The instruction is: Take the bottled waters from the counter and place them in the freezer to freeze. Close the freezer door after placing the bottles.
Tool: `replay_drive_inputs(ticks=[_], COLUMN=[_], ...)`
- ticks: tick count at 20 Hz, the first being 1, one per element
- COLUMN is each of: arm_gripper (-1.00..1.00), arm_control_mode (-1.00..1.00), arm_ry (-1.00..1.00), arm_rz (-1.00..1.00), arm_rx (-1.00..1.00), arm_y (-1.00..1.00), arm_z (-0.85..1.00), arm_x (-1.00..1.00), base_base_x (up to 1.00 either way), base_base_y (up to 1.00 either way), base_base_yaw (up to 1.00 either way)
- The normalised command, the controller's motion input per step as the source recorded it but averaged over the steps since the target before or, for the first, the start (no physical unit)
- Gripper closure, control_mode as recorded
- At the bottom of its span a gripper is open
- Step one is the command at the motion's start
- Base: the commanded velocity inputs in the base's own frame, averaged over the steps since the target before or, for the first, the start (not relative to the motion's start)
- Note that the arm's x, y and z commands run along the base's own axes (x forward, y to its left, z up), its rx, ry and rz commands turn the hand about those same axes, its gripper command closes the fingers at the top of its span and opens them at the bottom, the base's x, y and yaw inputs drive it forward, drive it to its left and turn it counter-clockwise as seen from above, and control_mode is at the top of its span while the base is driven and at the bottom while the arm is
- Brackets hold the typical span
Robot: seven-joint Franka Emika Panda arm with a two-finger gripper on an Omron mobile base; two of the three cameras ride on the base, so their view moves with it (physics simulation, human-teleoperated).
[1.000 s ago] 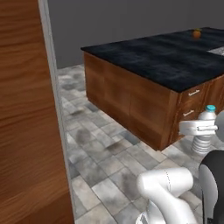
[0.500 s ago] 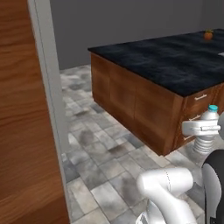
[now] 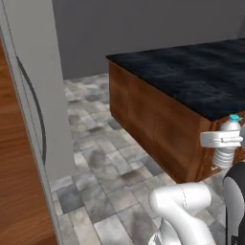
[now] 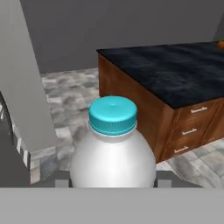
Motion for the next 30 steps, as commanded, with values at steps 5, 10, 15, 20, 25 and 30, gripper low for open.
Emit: replay_drive_inputs(ticks=[5,10,15,20,25,30], arm_gripper=[1.00,1.00,1.00,1.00,1.00,1.00], arm_control_mode=[1.00,1.00,1.00,1.00,1.00,1.00], arm_ry=[0.00,0.00,0.00,0.00,0.00,0.00], arm_rz=[0.00,0.00,0.00,0.00,0.00,0.00], arm_rx=[0.00,0.00,0.00,0.00,0.00,0.00], arm_y=[0.00,0.00,0.00,0.00,0.00,0.00], arm_z=[0.00,0.00,0.00,0.00,0.00,0.00], arm_x=[0.00,0.00,0.00,0.00,0.00,0.00], base_base_x=[0.51,0.50,0.50,0.39,0.45,0.61], base_base_y=[0.00,0.00,-0.05,-0.20,-0.14,-0.21], base_base_yaw=[0.48,0.51,0.54,0.37,0.19,0.21])
